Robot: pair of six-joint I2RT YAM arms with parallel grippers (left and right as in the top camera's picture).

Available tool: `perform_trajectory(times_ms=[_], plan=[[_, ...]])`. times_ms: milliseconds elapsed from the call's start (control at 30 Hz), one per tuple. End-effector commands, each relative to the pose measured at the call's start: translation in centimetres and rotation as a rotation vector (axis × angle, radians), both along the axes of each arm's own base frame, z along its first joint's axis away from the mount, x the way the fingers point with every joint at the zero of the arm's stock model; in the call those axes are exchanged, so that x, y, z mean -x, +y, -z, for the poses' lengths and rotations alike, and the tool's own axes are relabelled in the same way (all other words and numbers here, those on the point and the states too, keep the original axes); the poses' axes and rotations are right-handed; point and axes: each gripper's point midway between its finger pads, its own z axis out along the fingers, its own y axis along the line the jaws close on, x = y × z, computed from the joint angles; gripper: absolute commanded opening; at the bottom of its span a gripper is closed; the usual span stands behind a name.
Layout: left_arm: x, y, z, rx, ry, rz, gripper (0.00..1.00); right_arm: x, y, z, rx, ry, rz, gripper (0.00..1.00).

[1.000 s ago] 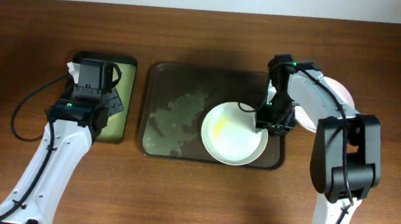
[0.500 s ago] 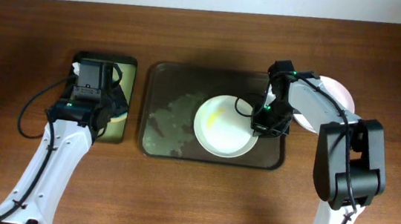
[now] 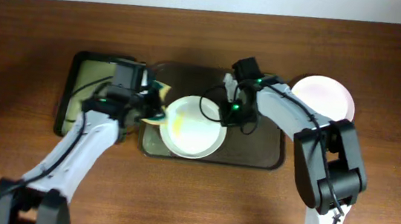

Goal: Clean dirty plates on tray and stack at the side
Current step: 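Hold the cream plate with the right gripper and scrub it with the sponge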

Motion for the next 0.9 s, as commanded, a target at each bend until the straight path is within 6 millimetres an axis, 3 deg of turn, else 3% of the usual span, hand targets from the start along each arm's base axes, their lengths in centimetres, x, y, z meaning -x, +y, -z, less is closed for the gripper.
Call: perform_trajectory(times_ms=[0,133,300,500,700,800,867], plan=[[0.5,-4.0,2.3,0.037,0.038,0.123,0.0,1.6,-0.5,3.1,0.08,0.038,-0.058,0.04],[0.7,-6.2,4.8,0.059,0.087,0.118,0.0,1.4,-0.6,3.1,0.077,0.032,-0.053,0.04],[1.4,-6.4,8.8,0.092,0.211,0.005,0.0,1.4,-0.6,3.1,0.081,0.032,-0.052,0.04],[2.2,-7.5,11.8,0.137,0.297,0.017,0.0,1.4,-0.7,3.1,0.084,0.031,-0.051,0.04],[1.6,-4.8,12.8,-0.036,0.247,0.067,0.0,1.4,-1.0,3.2,0.104,0.032,-0.047,0.04],[1.0,0.1,11.4,-0.237,0.202,-0.058,0.0,1.4,-1.0,3.2,0.104,0.031,-0.047,0.04],[0.3,3.4,8.7,-0.393,0.123,-0.149,0.0,1.4,-1.0,3.2,0.104,0.031,-0.047,0.04]])
